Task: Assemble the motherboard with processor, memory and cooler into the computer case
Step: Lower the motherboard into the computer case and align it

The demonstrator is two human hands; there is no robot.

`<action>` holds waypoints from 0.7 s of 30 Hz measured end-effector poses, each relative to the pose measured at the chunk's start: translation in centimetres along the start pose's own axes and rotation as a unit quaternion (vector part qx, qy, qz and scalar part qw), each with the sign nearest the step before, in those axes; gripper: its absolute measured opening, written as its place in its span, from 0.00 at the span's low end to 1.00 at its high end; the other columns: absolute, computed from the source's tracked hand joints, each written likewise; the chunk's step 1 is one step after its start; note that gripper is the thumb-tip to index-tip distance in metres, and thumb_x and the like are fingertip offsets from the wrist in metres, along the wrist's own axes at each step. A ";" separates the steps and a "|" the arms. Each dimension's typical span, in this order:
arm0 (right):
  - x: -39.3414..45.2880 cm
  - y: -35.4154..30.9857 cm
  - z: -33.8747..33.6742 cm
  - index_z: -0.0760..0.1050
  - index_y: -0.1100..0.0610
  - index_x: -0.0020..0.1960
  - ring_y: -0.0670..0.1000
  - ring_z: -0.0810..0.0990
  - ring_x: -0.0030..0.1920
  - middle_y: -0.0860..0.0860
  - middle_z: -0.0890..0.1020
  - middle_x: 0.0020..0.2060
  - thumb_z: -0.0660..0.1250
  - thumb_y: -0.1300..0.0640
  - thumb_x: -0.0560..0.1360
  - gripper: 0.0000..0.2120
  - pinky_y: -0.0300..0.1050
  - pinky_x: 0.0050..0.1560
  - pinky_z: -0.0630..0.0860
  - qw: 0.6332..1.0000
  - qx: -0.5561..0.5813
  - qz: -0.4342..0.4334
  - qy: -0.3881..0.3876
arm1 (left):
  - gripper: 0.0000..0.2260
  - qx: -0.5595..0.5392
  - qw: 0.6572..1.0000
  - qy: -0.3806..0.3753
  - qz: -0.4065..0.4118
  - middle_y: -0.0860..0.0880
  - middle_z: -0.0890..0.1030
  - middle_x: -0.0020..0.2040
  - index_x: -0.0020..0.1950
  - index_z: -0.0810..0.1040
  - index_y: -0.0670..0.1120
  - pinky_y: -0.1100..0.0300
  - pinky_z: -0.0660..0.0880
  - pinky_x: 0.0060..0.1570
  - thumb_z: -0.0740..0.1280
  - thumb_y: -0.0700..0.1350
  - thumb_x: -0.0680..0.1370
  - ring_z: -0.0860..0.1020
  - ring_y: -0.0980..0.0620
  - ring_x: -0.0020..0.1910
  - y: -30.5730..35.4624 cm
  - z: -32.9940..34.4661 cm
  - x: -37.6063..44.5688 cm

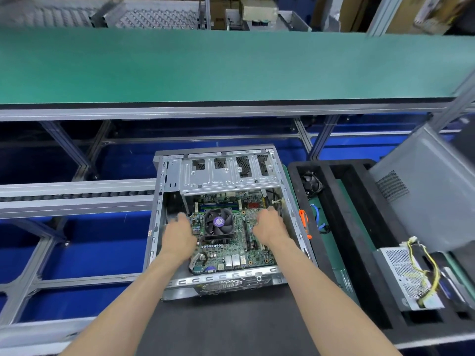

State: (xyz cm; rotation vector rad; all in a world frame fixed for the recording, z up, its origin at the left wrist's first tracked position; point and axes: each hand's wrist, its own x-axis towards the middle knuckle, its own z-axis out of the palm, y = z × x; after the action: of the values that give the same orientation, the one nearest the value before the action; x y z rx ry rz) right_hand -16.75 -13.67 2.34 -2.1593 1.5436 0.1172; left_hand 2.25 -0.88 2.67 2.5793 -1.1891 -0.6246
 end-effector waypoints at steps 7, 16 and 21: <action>0.5 -3.5 0.6 0.59 0.53 0.76 0.54 0.64 0.71 0.52 0.66 0.71 0.73 0.52 0.68 0.40 0.59 0.71 0.66 0.975 0.015 -0.218 -0.023 | 0.19 0.029 0.995 -0.047 -0.088 0.39 0.76 0.62 0.68 0.64 0.41 0.46 0.69 0.57 0.63 0.36 0.79 0.71 0.40 0.63 0.8 0.8 2.2; 2.2 -5.2 3.5 0.51 0.53 0.79 0.62 0.55 0.78 0.52 0.60 0.76 0.84 0.47 0.60 0.59 0.63 0.74 0.61 0.969 -0.034 -0.223 -0.101 | 0.12 0.037 0.991 -0.041 -0.118 0.45 0.76 0.51 0.60 0.75 0.43 0.55 0.73 0.47 0.62 0.33 0.78 0.76 0.44 0.48 0.2 2.2 3.5; 2.3 -5.2 3.6 0.58 0.58 0.76 0.64 0.61 0.75 0.54 0.65 0.72 0.84 0.52 0.60 0.52 0.57 0.73 0.65 0.969 -0.013 -0.232 -0.079 | 0.12 0.026 0.989 -0.015 -0.147 0.44 0.73 0.47 0.59 0.78 0.45 0.56 0.70 0.44 0.61 0.34 0.79 0.71 0.44 0.43 0.2 2.4 3.6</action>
State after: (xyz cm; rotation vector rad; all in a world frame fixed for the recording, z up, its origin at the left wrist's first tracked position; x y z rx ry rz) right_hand -10.44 -12.78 0.10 -2.4053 0.9241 0.1482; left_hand 3.06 -3.82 -0.38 2.8248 -0.8476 -0.6996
